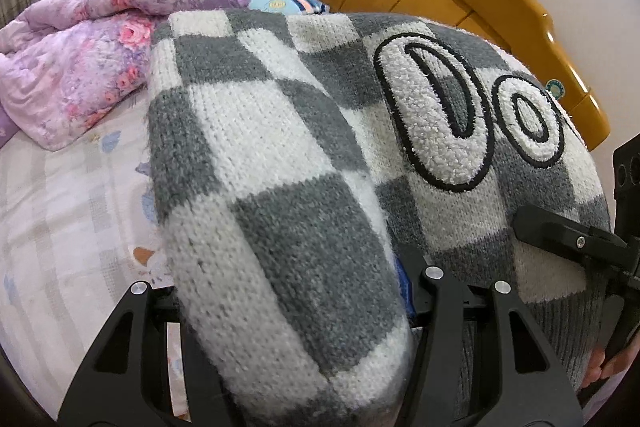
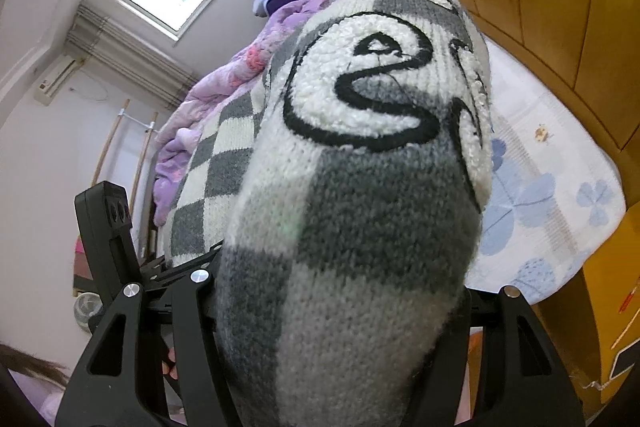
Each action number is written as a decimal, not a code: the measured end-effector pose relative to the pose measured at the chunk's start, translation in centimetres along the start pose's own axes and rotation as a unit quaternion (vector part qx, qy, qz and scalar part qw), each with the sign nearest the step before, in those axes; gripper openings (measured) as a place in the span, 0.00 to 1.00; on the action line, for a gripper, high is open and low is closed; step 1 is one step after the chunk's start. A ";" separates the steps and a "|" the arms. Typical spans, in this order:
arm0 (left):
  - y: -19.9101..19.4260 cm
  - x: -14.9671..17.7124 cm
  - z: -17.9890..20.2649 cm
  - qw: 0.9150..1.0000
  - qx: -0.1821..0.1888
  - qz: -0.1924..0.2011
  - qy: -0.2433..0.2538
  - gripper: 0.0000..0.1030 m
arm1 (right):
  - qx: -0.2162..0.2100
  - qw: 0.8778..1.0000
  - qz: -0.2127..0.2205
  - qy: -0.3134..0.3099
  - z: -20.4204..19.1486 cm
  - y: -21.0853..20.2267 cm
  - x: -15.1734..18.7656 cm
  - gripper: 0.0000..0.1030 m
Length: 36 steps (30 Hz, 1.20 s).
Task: Fold large clothes
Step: 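Lift the folded bundle with both grippers and carry it toward the headboard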
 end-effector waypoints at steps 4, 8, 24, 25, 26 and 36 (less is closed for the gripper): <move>1.5 -1.1 -0.3 1.000 -0.004 0.001 -0.001 0.53 | 0.000 1.000 -0.009 0.000 0.5 1.2 -1.3 0.57; 3.8 -3.0 -0.8 1.000 -0.021 -0.002 -0.013 0.53 | -0.013 1.000 -0.026 -0.002 1.9 3.4 -3.0 0.57; 16.2 -11.3 -9.0 0.976 -0.186 -0.047 -0.101 0.54 | -0.146 0.976 -0.156 0.026 8.0 18.5 -11.4 0.57; 17.0 -11.6 -9.5 0.974 -0.196 -0.049 -0.101 0.54 | -0.152 0.975 -0.161 0.028 8.5 19.6 -11.8 0.57; 17.8 -11.9 -10.0 0.972 -0.204 -0.051 -0.101 0.54 | -0.156 0.974 -0.164 0.030 9.1 20.3 -12.1 0.57; 34.4 -9.1 -13.1 0.970 -0.193 -0.109 -0.102 0.54 | -0.091 0.972 -0.213 0.029 22.8 30.4 -12.6 0.57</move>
Point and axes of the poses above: each gripper's, at about its wrist camera, not at the fingertips, and y roughly the way its jaws point, z to its right, x to its underside, the point moved 10 cm from there along y, roughly the way its jaws point, and after that the axes turned 4 degrees about z, right-handed, at the moved point
